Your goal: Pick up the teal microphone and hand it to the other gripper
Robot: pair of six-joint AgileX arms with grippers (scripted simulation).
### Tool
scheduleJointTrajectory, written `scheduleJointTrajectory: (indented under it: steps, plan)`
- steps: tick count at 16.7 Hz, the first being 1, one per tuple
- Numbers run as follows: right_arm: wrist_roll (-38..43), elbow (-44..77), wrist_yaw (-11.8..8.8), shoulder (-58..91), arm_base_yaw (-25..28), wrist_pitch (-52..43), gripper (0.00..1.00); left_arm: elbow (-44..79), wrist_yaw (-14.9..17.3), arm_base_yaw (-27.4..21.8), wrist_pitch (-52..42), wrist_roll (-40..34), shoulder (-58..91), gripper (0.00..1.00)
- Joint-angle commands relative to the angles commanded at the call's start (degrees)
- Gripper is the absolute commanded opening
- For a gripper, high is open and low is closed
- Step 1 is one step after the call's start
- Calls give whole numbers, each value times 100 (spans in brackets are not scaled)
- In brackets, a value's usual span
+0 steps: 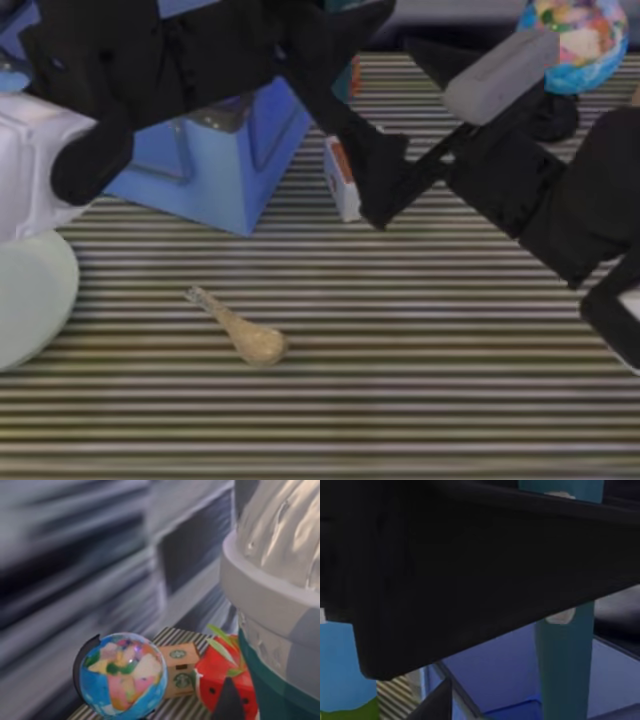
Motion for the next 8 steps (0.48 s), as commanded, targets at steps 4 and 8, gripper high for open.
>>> scheduleJointTrajectory:
  steps: [4, 8]
  plan:
    - [18, -863, -135, -766, -107, 57, 100, -224, 422, 502, -32, 15, -238, 0]
    - [29, -1300, -231, -1192, -150, 111, 100, -349, 659, 784, -50, 25, -371, 0]
